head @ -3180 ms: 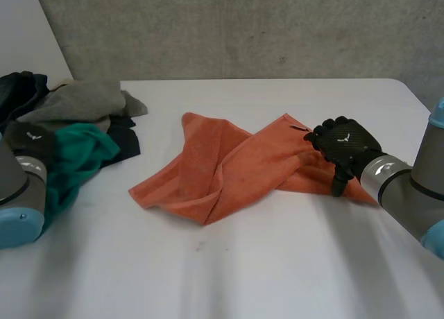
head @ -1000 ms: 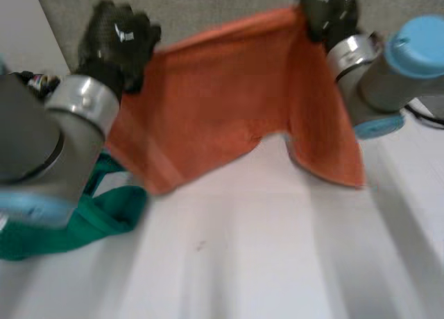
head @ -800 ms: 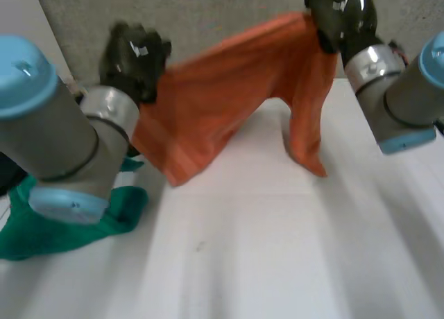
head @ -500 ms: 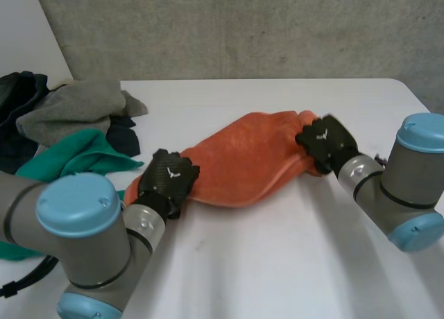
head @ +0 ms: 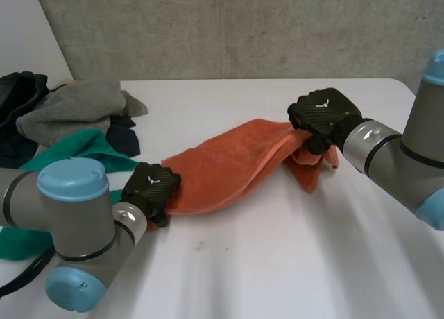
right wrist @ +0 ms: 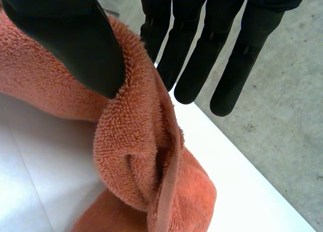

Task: Fold the laundry.

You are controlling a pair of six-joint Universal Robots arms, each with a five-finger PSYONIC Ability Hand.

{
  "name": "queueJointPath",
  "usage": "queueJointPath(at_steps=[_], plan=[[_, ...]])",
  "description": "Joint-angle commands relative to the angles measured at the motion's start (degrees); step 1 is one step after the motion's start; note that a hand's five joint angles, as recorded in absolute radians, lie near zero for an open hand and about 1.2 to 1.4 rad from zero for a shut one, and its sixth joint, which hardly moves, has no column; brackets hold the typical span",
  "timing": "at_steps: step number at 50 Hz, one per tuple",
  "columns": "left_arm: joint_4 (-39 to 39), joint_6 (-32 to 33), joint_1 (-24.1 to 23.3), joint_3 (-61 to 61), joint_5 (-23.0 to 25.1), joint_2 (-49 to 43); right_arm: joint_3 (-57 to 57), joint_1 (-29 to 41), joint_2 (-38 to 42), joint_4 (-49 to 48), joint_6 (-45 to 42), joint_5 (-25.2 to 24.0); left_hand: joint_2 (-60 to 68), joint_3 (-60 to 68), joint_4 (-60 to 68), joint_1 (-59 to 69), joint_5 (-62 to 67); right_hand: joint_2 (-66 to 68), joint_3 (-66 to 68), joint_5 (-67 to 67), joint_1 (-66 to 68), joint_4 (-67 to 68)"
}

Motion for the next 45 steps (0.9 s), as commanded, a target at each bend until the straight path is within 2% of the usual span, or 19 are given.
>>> queueJointPath(at_steps=[1,5,7,8,9,10,15,24,27,28,31,35,42,45], plan=[[0.33,-0.56,1.55,-0.35,0.73,-0.63,-1.18,1.1,-2.25,1.05,1.82,1.3,3.28,2.84,3.7,3.03,4.03,13.36,12.05,13.72,17.31,11.52],[0.59,-0.47,1.29,0.0,0.73,-1.42,-2.14,1.8,-3.57,1.14,4.37,2.45,6.63,6.19,7.05,6.38,7.38,13.36,12.05,13.72,17.31,11.52],[0.85,-0.38,1.11,0.88,0.38,-2.04,-2.49,1.98,-4.62,1.14,5.86,3.06,13.67,13.22,14.08,13.42,14.42,13.36,12.05,13.72,17.31,11.52],[1.03,-0.47,1.11,1.15,0.12,-2.22,-2.58,1.98,-4.97,1.05,6.3,3.24,20.2,19.76,20.62,19.96,20.95,13.36,12.05,13.72,17.31,11.52],[1.38,-0.65,1.29,1.67,-0.49,-2.22,-2.58,1.8,-5.76,1.14,7.09,3.41,38.42,37.98,38.84,38.17,39.17,13.36,12.05,13.72,17.31,11.52],[1.64,-0.74,1.29,1.94,-0.94,-2.04,-2.58,1.54,-6.2,1.14,7.36,3.5,48.09,47.65,48.51,47.85,48.84,13.36,12.05,13.72,17.31,11.52],[1.56,-1.88,2.08,1.68,-3.31,1.81,-2.58,-0.92,-8.75,2.72,7.19,3.41,49.18,48.74,49.6,48.94,49.93,13.36,12.05,13.72,17.31,11.52],[-0.19,-3.11,3.22,0.0,-0.95,30.7,-9.42,-8.12,-15.69,18.34,-8.61,1.14,49.18,48.74,49.6,48.94,49.93,13.36,12.05,13.72,17.31,11.52],[-3.62,-2.93,3.48,1.76,-0.15,35.3,-11.37,-8.83,-16.23,22.84,-11.26,0.52,49.18,48.74,49.6,48.94,49.93,13.36,12.05,13.72,17.31,11.52],[-6.85,-2.67,3.57,3.33,0.2,35.4,-12.07,-9.18,-15.97,25.37,-12.66,0.08,49.18,48.74,49.6,48.94,49.93,13.36,12.05,13.72,17.31,11.52],[-11.96,-1.88,3.84,5.97,0.03,32.69,-12.25,-9.8,-14.83,28.12,-14.95,-0.71,49.18,48.74,49.6,48.94,49.93,13.36,12.05,13.72,17.31,11.52],[-18.55,0.4,4.8,10.88,-1.02,21.82,-11.38,-9.01,-8.87,30.32,-19.43,-0.46,49.18,48.74,49.6,48.94,49.93,13.36,12.05,13.72,17.31,11.52],[-17.78,4.53,4.54,23.1,-2.26,2.38,-14.35,-6.73,2.92,29.27,-22.26,1.56,49.18,48.74,49.6,48.94,49.93,13.36,12.05,13.72,17.31,11.52],[-14.45,7.61,4.54,34.08,-3.31,-5.8,-20.76,-5.5,9.33,24.71,-20.33,3.58,49.18,48.74,49.6,48.94,49.93,13.36,12.05,13.72,17.31,11.52]])
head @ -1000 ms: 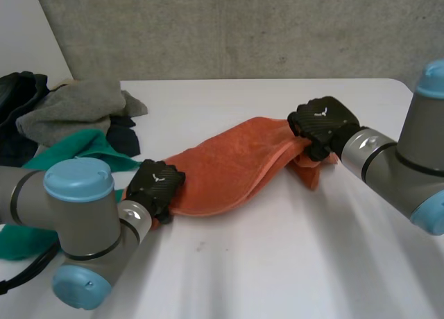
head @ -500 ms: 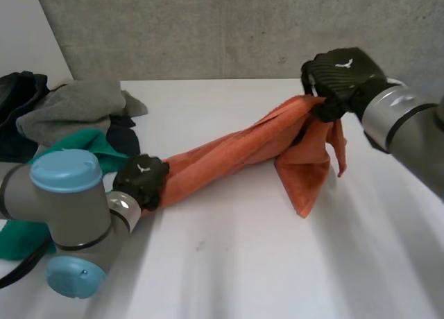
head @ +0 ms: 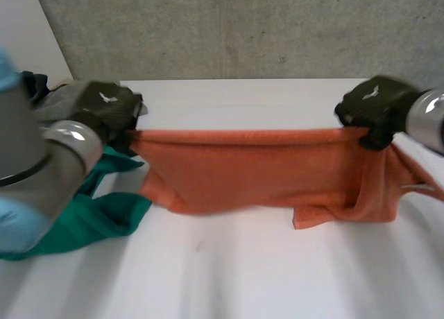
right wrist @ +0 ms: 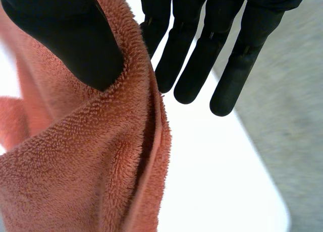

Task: Fold the laundry.

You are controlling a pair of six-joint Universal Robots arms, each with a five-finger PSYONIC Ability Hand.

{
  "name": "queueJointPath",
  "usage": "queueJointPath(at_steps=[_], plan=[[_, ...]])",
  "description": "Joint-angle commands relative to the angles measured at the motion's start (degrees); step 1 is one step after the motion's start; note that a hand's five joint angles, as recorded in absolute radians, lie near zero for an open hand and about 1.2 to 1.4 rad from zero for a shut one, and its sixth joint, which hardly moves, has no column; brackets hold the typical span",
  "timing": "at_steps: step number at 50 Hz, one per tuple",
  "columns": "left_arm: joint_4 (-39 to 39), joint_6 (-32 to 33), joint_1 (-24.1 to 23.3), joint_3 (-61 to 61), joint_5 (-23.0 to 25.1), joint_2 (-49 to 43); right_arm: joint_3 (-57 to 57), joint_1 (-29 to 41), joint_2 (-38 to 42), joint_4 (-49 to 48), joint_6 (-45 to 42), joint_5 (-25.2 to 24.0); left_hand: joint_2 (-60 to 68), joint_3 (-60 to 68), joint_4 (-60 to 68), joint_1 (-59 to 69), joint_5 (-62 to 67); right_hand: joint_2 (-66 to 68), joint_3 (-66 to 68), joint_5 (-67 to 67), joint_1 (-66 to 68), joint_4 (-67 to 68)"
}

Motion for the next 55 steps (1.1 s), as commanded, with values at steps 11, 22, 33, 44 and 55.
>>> queueJointPath(at_steps=[11,22,33,44,55], plan=[[30.52,5.08,0.71,45.87,-3.06,-23.24,-25.84,3.23,17.53,-46.81,12.13,11.96,11.42,11.64,11.27,15.37,13.25,13.36,11.82,13.7,17.3,11.49],[31.32,1.03,0.18,25.07,-1.22,-11.2,-1.76,1.65,5.39,-59.51,16.01,2.73,11.42,11.64,11.27,15.37,13.25,13.36,11.82,13.7,17.3,11.49],[35.28,-0.29,0.62,-4.74,0.19,-11.27,14.07,2.09,5.47,-47.11,13.81,0.79,11.42,11.64,11.27,15.37,13.25,13.36,11.82,13.7,17.3,11.49],[29.66,-12.32,-3.68,-6.34,-0.69,-17.52,14.51,6.56,3.9,-44.92,11.52,1.23,-58.58,-58.36,-58.73,-54.63,-56.75,13.36,11.82,13.7,17.3,11.49],[24.47,-18.74,-7.02,0.08,-0.08,-19.71,15.04,11.75,-7.35,-40.44,11.43,0.01,-58.58,-58.36,-58.73,-54.63,-56.75,13.36,11.82,13.7,17.3,11.49]])
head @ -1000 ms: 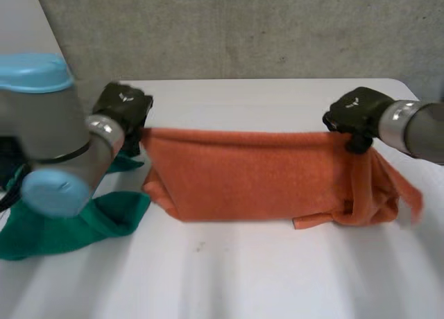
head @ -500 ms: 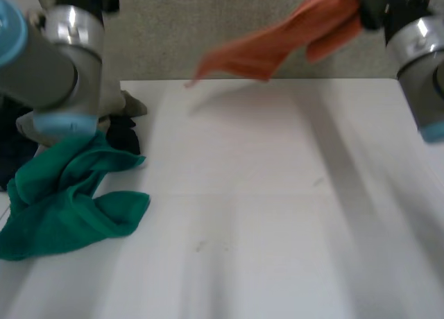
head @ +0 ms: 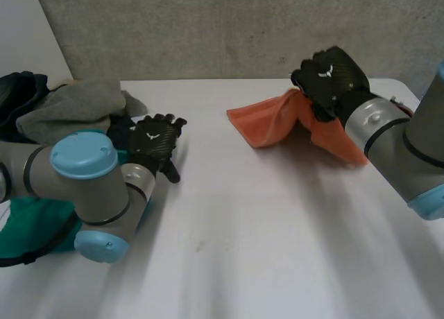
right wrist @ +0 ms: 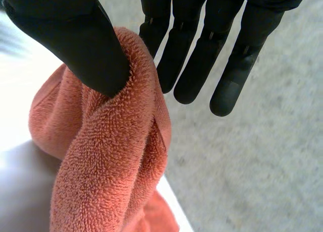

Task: Fold the laundry.

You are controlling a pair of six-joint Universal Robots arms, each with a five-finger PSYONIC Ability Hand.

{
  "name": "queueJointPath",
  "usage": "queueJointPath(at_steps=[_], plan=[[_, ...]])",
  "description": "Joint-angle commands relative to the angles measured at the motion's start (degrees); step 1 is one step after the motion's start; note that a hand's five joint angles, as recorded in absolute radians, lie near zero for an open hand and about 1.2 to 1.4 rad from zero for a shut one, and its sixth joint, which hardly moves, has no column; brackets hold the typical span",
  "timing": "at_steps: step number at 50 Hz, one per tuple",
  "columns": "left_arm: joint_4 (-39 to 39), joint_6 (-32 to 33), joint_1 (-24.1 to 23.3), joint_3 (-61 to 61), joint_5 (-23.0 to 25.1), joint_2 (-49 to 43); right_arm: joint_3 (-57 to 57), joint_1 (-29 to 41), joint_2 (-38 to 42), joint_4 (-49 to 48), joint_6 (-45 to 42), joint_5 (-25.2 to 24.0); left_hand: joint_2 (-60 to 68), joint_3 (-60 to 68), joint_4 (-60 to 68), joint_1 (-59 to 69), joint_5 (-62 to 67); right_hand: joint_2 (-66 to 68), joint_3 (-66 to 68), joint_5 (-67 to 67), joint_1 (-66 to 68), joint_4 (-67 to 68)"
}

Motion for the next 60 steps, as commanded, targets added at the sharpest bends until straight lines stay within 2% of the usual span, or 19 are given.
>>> queueJointPath(at_steps=[1,9,18,20,21,22,23,26,29,32,33,36,37,41,44,48,53,56,60], plan=[[-1.91,-2.41,-2.37,4.66,0.5,-1.87,0.62,3.41,-7.65,2.49,0.49,-1.24,-1.79,-2.04,-1.64,-1.13,-2.54,13.36,11.8,12.9,17.3,11.41],[-3.93,-3.02,-3.95,11.34,0.07,-6.17,3.34,7.45,-16.0,4.6,1.19,-4.58,-1.79,-2.04,-1.64,-1.13,-2.54,13.36,11.8,12.9,17.3,11.41],[-11.74,-8.11,-6.58,16.61,-0.2,-11.88,4.75,9.74,-23.2,5.83,2.68,-4.93,-1.29,-1.54,-1.14,-0.63,-2.04,13.36,11.8,12.9,17.3,11.41],[-12.89,-8.9,-7.03,17.05,-0.2,-12.68,4.49,9.65,-24.09,6.53,4.0,-4.94,12.8,12.55,12.95,13.46,12.06,13.36,11.8,12.9,17.3,11.41],[-13.59,-9.26,-7.03,17.14,0.15,-13.03,4.4,9.57,-24.61,6.62,4.7,-4.94,24.04,23.79,24.19,24.7,23.3,13.36,11.8,12.9,17.3,11.41],[-14.73,-10.04,-6.68,16.97,0.41,-13.12,4.4,9.13,-25.23,6.8,6.19,-4.67,56.29,56.04,56.45,56.95,55.55,13.36,11.8,12.9,17.3,11.41],[-15.27,-10.4,-6.51,16.88,0.15,-12.86,4.4,8.95,-25.41,6.71,6.64,-4.58,68.09,67.84,68.24,68.75,67.34,13.36,11.8,12.9,17.3,11.41],[-17.2,-11.63,-5.1,14.69,-1.42,-9.36,4.14,6.67,-25.06,5.84,7.61,-4.67,68.21,67.96,68.36,68.87,67.46,13.36,11.8,12.9,17.3,11.41],[-16.95,-11.2,-1.95,10.57,-4.58,-1.57,3.53,1.07,-22.43,5.83,6.3,-4.93,68.21,67.96,68.36,68.87,67.46,13.36,11.8,12.9,17.3,11.41],[-14.84,-9.01,0.34,6.44,-5.12,6.27,3.0,-2.73,-19.88,7.15,4.1,-5.02,68.21,67.96,68.36,68.87,67.46,13.36,11.8,12.9,17.3,11.41],[-13.18,-6.82,1.83,3.46,-4.25,11.7,2.39,-4.48,-17.87,9.07,2.01,-4.85,68.21,67.96,68.36,68.87,67.46,13.36,11.8,12.9,17.3,11.41],[-10.88,-2.51,3.6,-0.86,-1.88,18.67,1.16,-6.43,-14.7,12.24,-1.08,-4.76,68.21,67.96,68.36,68.87,67.46,13.36,11.8,12.9,17.3,11.41],[-9.48,0.2,4.56,-3.22,0.57,22.7,0.54,-7.39,-12.68,14.69,-2.83,-4.59,68.21,67.96,68.36,68.87,67.46,13.36,11.8,12.9,17.3,11.41],[-8.15,6.27,6.41,-6.84,5.93,26.78,-0.17,-8.45,-7.5,20.14,-6.09,-3.8,68.21,67.96,68.36,68.87,67.46,13.36,11.8,12.9,17.3,11.41],[-8.85,9.62,6.94,-7.11,7.44,25.12,-0.26,-8.36,-4.15,21.83,-7.24,-3.01,68.21,67.96,68.36,68.87,67.46,13.36,11.8,12.9,17.3,11.41],[-10.78,15.6,7.64,-4.4,6.66,17.22,-1.22,-7.58,1.65,21.48,-7.6,-0.98,68.21,67.96,68.36,68.87,67.46,13.36,11.8,12.9,17.3,11.41],[-12.1,21.31,7.65,7.0,2.71,3.7,-7.7,-5.73,11.04,16.75,-6.81,1.91,68.21,67.96,68.36,68.87,67.46,13.36,11.8,12.9,17.3,11.41],[-11.84,22.38,7.38,13.96,1.56,-0.63,-12.81,-4.85,14.92,14.19,-5.93,4.2,68.21,67.96,68.36,68.87,67.46,13.36,11.8,12.9,17.3,11.41],[-7.11,22.73,6.33,27.4,1.91,-3.45,-23.79,-3.71,19.5,7.0,-3.21,8.59,68.21,67.96,68.36,68.87,67.46,13.36,11.8,12.9,17.3,11.41]])
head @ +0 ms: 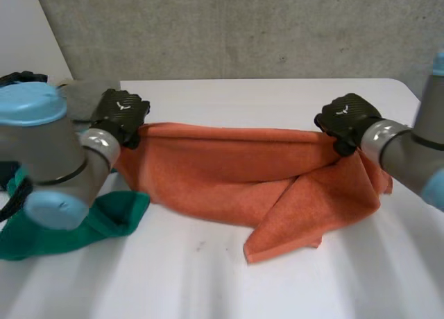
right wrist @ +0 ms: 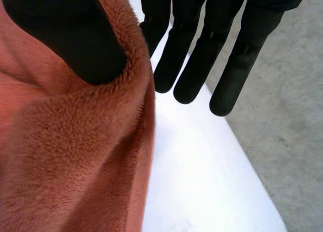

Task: Fold the laundry.

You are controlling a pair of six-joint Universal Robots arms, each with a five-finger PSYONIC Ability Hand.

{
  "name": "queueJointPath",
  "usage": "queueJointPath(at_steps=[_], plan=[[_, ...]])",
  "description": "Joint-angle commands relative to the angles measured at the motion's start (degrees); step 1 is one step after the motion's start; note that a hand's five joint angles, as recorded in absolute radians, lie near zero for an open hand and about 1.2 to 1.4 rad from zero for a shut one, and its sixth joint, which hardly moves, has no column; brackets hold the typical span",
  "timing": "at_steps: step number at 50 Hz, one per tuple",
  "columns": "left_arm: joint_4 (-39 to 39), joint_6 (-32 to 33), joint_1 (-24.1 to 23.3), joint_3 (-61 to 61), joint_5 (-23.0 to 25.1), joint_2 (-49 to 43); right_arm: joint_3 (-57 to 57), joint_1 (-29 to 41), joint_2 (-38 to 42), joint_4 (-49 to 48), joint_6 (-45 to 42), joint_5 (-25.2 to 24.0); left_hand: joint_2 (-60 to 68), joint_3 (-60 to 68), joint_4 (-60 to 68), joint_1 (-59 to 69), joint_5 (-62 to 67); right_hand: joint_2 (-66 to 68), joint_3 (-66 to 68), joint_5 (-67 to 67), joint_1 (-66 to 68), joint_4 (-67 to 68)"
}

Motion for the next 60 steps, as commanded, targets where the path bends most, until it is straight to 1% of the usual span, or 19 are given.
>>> queueJointPath(at_steps=[1,4,5,8,12,16,20,28,33,37,38,39,40,41,42,47,51,56,60], plan=[[8.41,1.51,-1.56,24.16,-0.7,-8.17,-18.66,2.15,8.75,-14.5,5.05,7.82,11.42,11.62,11.26,12.66,14.41,13.36,11.8,12.89,17.3,11.41],[15.37,1.07,-1.56,29.55,-0.6,-7.56,-21.94,2.15,8.59,-23.92,7.96,10.03,11.42,11.62,11.26,12.66,14.41,13.36,11.8,12.89,17.3,11.41],[19.57,0.37,-1.47,30.79,-1.56,-6.42,-22.12,2.15,7.8,-30.82,9.88,10.91,11.42,11.62,11.26,12.66,14.41,13.36,11.8,12.89,17.3,11.41],[25.56,-1.91,-1.47,30.28,-3.84,-3.87,-19.94,1.8,5.0,-43.32,13.31,11.01,11.42,11.62,11.26,12.66,14.41,13.36,11.8,12.89,17.3,11.41],[25.42,-4.46,-1.47,25.03,-4.82,-1.06,-13.8,1.62,1.39,-47.07,14.82,7.77,11.42,11.62,11.26,12.66,14.41,13.36,11.8,12.89,17.3,11.41],[22.96,-5.69,-1.21,15.64,-3.86,2.1,-6.16,1.88,-1.16,-43.48,14.47,3.55,11.42,11.62,11.26,12.66,14.41,13.36,11.8,12.89,17.3,11.41],[22.6,-6.57,-1.12,5.18,-2.71,3.78,1.83,1.88,-3.01,-39.17,13.42,1.6,11.42,11.62,11.26,12.66,14.41,13.36,11.8,12.89,17.3,11.41],[22.6,-6.31,-1.47,-13.47,-2.1,1.51,15.29,1.53,-1.62,-29.24,8.77,1.95,11.42,11.62,11.26,12.66,14.41,13.36,11.8,12.89,17.3,11.41],[22.51,-4.91,-1.47,-19.03,-1.57,-1.49,19.09,1.53,0.85,-22.38,5.34,2.39,11.42,11.62,11.26,12.66,14.41,13.36,11.8,12.89,17.3,11.41],[22.51,-3.76,-1.74,-20.97,-1.48,-1.4,18.92,1.45,1.55,-17.19,3.92,2.65,11.42,11.62,11.26,12.66,14.41,13.36,11.8,12.89,17.3,11.41],[22.51,-3.76,-1.82,-21.14,-1.48,-1.14,18.74,1.45,1.55,-16.4,4.01,2.83,11.42,11.62,11.26,12.66,14.41,7.51,5.95,7.04,11.45,5.56],[22.51,-3.76,-1.82,-21.14,-1.48,-0.79,18.39,1.36,1.47,-15.7,4.19,3.0,11.42,11.62,11.26,12.66,14.41,-4.38,-5.93,-4.85,-0.43,-6.33],[22.42,-3.85,-1.91,-21.4,-1.65,0.26,17.87,1.18,1.12,-14.38,4.62,3.18,11.42,11.62,11.26,12.66,14.41,-30.47,-32.03,-30.94,-26.53,-32.42],[22.42,-3.85,-1.91,-21.41,-1.65,0.79,17.6,1.18,0.68,-13.68,4.89,3.18,11.42,11.62,11.26,12.66,14.41,-39.89,-41.45,-40.36,-35.95,-41.84],[22.42,-3.85,-2.0,-21.58,-1.65,1.4,17.34,1.09,0.15,-13.15,4.89,3.09,11.42,11.62,11.26,12.66,14.41,-43.82,-45.37,-44.29,-39.87,-45.77],[22.33,-4.03,-2.0,-22.81,-1.39,4.66,14.88,0.13,-3.89,-7.97,4.54,2.48,11.42,11.62,11.26,12.66,14.41,-50.25,-51.8,-50.72,-46.3,-52.2],[22.33,-4.2,-2.18,-24.22,-1.3,6.07,10.15,-1.71,-5.57,-0.34,1.04,-0.67,11.42,11.62,11.26,12.66,14.41,-50.25,-51.8,-50.72,-46.3,-52.2],[22.51,-4.38,-2.35,-25.19,-1.22,6.25,3.2,-2.07,-2.58,6.1,-6.7,-4.55,11.42,11.62,11.26,12.66,14.41,-50.08,-51.63,-50.55,-46.14,-52.03],[22.51,-4.47,-2.35,-25.27,-1.22,6.25,-3.04,-1.54,1.81,6.81,-13.99,-7.1,11.42,11.62,11.26,12.66,14.41,-49.91,-51.47,-50.38,-45.97,-51.87]])
